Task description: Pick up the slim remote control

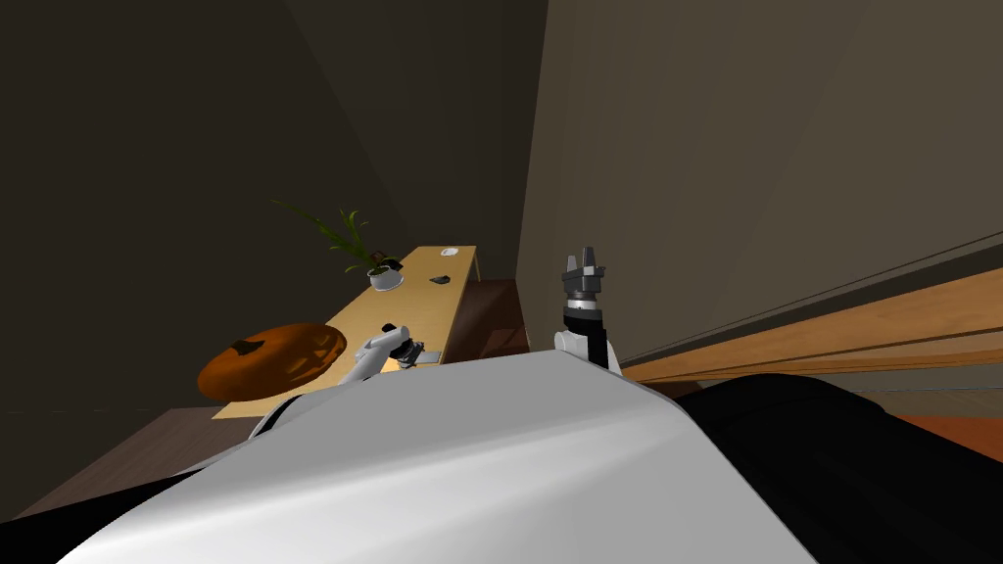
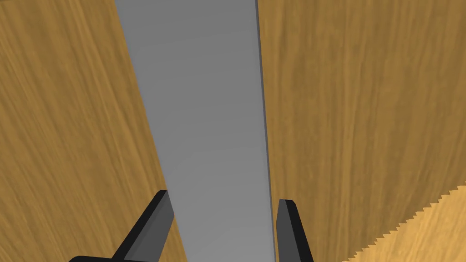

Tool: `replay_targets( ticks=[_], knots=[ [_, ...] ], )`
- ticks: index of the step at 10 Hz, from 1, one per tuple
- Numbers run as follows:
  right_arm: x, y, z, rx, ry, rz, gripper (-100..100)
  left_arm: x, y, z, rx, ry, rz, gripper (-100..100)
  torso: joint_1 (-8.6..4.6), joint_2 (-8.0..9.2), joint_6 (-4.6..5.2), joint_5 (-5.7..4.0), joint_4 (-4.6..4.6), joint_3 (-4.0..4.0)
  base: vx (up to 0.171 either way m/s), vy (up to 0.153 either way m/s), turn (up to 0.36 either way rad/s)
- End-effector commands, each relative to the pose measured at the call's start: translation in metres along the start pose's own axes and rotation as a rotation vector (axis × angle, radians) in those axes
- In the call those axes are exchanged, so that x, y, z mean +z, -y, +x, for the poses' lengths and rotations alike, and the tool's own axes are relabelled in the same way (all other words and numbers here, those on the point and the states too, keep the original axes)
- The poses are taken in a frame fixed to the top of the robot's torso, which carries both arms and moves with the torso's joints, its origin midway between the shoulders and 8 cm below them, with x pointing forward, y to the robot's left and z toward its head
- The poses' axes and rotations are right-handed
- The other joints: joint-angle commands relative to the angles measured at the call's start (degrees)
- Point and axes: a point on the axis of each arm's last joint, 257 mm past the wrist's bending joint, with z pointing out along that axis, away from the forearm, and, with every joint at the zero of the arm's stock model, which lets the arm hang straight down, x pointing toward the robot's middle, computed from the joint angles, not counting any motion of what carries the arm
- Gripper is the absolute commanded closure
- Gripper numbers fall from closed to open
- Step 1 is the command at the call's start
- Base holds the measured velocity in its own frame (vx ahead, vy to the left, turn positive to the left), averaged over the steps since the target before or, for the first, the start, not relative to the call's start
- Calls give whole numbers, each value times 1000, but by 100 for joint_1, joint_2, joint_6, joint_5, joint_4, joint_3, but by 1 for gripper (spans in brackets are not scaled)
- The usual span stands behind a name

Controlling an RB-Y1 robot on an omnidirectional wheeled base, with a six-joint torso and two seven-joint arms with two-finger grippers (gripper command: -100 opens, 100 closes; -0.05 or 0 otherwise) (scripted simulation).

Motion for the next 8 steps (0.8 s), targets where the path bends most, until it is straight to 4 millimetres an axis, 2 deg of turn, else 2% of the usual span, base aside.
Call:
replay_targets(
  ticks=[1, 3, 4, 5, 7, 8],
  knots=[
    [0, 0, 0, 0, 0, 0, 0, 0, 0, 0, 0, 0, 0, 100, 0, 0, 0, 0, 0, 0, 0, 0, 0],
    [0, 0, 0, 0, 0, 0, 0, 0, 0, 0, 1, 0, 0, 100, 0, 1, -2, -1, 1, 1, 0, 0, 0],
    [0, 0, 0, 0, 0, 0, 0, 0, 0, 0, 2, 0, 0, 0, 0, 1, -3, -1, 1, 1, 0, 0, 0],
    [0, 0, 0, 0, 0, 0, 0, -13, 10, -9, -12, 1, 1, 100, 0, 2, -3, -1, 1, 1, -79, -9, -125],
    [0, 0, 0, 0, 0, 0, 0, -13, 11, -10, -11, 3, 5, 100, -5, 39, 0, -5, 9, 22, -81, 0, -53],
    [0, 0, 0, 0, 0, 0, 0, -14, 11, -10, -12, 2, 4, 0, -3, 27, -4, -3, 6, 16, -8, 0, 3]
  ],
)
